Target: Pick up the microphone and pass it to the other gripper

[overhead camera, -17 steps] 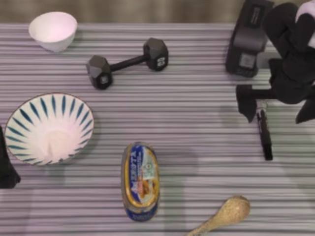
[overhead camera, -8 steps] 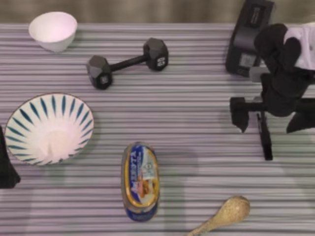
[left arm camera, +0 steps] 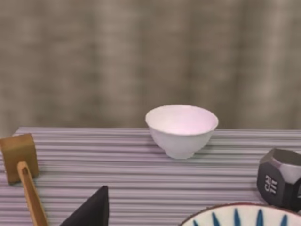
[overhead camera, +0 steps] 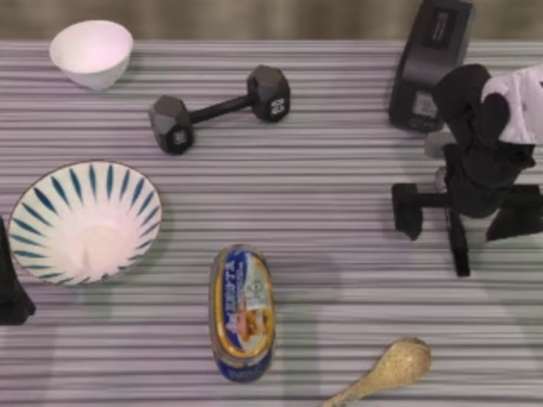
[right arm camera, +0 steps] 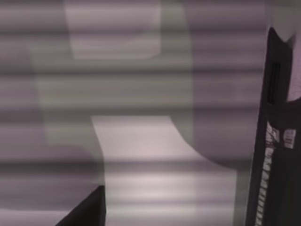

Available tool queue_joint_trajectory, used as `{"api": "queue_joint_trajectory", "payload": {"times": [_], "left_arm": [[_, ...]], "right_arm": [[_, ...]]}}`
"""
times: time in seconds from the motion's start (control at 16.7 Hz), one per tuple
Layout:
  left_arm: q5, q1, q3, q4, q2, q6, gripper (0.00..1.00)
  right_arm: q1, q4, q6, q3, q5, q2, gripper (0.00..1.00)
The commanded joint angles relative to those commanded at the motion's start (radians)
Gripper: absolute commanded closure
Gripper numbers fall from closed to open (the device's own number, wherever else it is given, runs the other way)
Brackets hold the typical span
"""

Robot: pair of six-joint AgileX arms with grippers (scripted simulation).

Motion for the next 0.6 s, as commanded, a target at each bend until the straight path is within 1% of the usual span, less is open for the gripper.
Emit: {"api": "queue_joint_trajectory", "payload": {"times": [0.06,0.6], "left_arm": [[0.0,0.0,0.0,0.0,0.0,0.0,0.0],[0.0,0.0,0.0,0.0,0.0,0.0,0.0]], "right_arm": [[0.0,0.0,0.0,0.0,0.0,0.0,0.0],[0.0,0.0,0.0,0.0,0.0,0.0,0.68]]}}
